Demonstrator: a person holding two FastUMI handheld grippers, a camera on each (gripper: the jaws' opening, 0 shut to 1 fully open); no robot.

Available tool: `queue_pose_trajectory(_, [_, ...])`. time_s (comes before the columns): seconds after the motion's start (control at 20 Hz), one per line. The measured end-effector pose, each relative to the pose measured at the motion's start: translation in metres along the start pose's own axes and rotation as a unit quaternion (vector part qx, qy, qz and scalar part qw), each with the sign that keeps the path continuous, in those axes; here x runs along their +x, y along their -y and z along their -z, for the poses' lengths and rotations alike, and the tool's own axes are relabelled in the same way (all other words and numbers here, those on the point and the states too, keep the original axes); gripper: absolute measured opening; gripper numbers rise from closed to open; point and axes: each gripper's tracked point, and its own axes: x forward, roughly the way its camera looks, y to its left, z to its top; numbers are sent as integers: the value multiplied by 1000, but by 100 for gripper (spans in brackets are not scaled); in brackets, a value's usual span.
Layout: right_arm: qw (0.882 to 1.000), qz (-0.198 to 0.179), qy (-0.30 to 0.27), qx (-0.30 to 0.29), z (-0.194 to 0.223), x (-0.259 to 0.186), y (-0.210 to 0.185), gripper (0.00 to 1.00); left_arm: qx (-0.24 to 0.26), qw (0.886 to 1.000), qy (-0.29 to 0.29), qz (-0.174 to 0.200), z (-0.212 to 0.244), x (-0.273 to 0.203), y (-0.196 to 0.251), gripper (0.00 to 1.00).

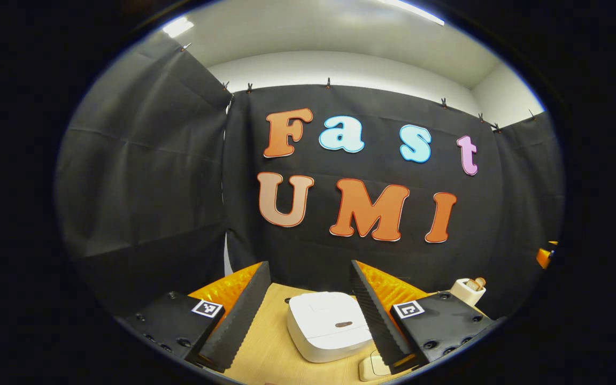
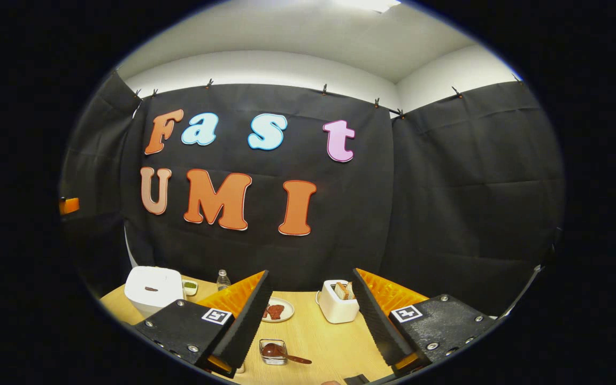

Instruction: Close the left gripper, press the button to open the rice cooker; take a wooden spoon from the chopstick holder with the right hand, scoop a spoonful of rice and pour it into the rice cooker, then put the wooden spoon back into the chopstick holder.

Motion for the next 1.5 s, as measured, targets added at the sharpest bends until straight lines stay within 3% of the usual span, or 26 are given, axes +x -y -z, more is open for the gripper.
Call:
queue_pose_trajectory(0.2, [1000, 8, 2, 7, 0, 0, 6, 93, 2, 1000, -2, 14, -1, 0, 8, 94])
queue_pose_trajectory(0.4, [1000, 13, 0, 9, 4, -1, 9, 93, 19, 1000, -6, 0, 4, 6, 4, 36])
queue_pose_trajectory(0.5, [1000, 13, -4, 14, 7, -1, 9, 93, 16, 1000, -3, 17, 6, 9, 15, 6])
queue_pose_trajectory(0.6, [1000, 14, -9, 17, 10, -1, 11, 93, 23, 1000, -9, 14, 21, 16, 15, 6])
queue_pose_trajectory(0.8, [1000, 19, -11, 20, 14, -2, 15, 93, 13, 997, -34, 71, 42, 30, 47, 4])
queue_pose_trajectory(0.95, [999, 26, -19, 23, 22, -2, 21, 93, 9, 995, -49, 88, 64, 56, 58, 2])
queue_pose_trajectory(1.0, [999, 28, -20, 24, 23, -2, 23, 93, 17, 995, -51, 87, 71, 67, 61, 6])
queue_pose_trajectory(1.1, [999, 40, -23, 16, 28, 0, 30, 93, 32, 993, -68, 89, 95, 87, 65, 3])
queue_pose_trajectory(1.15, [999, 45, -27, 12, 31, 0, 35, 97, 32, 992, -79, 97, 108, 95, 71, 3])
queue_pose_trajectory(1.2, [998, 50, -31, 9, 34, 1, 37, 93, 28, 990, -93, 103, 122, 104, 78, 4])
queue_pose_trajectory(1.5, [996, 70, -55, 3, 52, 4, 51, 93, 44, 977, -163, 126, 209, 147, 94, 4])
